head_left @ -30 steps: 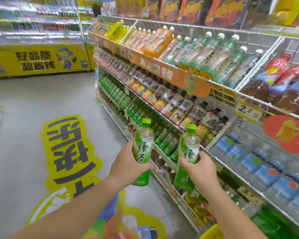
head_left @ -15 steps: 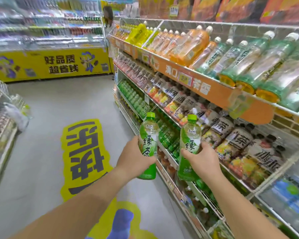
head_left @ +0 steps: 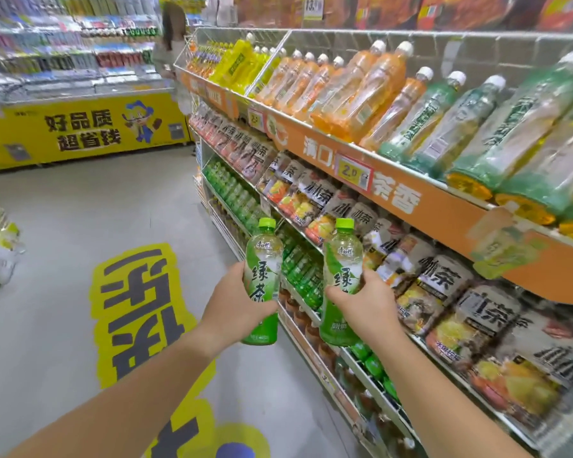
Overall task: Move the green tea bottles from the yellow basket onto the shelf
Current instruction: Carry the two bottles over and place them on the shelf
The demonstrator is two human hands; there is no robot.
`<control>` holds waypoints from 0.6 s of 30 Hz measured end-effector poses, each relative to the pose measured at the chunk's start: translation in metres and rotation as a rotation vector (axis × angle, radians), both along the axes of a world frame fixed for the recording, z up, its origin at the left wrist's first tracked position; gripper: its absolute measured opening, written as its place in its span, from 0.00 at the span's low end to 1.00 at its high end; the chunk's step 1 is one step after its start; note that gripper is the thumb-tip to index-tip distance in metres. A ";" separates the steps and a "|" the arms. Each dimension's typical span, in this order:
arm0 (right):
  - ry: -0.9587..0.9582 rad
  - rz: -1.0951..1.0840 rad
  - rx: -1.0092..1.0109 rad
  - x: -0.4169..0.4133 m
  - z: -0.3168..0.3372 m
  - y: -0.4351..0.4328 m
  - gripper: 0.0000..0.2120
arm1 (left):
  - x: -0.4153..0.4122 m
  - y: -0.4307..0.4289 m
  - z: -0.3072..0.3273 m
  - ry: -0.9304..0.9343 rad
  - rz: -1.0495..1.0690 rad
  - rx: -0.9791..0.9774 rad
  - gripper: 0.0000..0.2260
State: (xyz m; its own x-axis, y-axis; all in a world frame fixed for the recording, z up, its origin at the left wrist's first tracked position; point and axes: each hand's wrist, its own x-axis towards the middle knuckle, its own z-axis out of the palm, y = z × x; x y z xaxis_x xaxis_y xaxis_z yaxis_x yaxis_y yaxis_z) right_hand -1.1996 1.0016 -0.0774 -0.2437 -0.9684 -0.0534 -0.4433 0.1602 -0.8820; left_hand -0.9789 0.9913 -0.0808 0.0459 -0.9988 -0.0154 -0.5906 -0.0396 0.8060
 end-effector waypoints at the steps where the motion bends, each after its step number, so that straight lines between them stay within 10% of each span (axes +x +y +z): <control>1: -0.011 -0.015 0.015 0.001 -0.005 -0.007 0.16 | 0.000 -0.012 -0.003 -0.006 -0.021 0.006 0.18; 18: -0.073 -0.549 0.349 0.055 -0.180 -0.045 0.17 | 0.011 -0.154 -0.159 -0.113 -0.570 0.295 0.26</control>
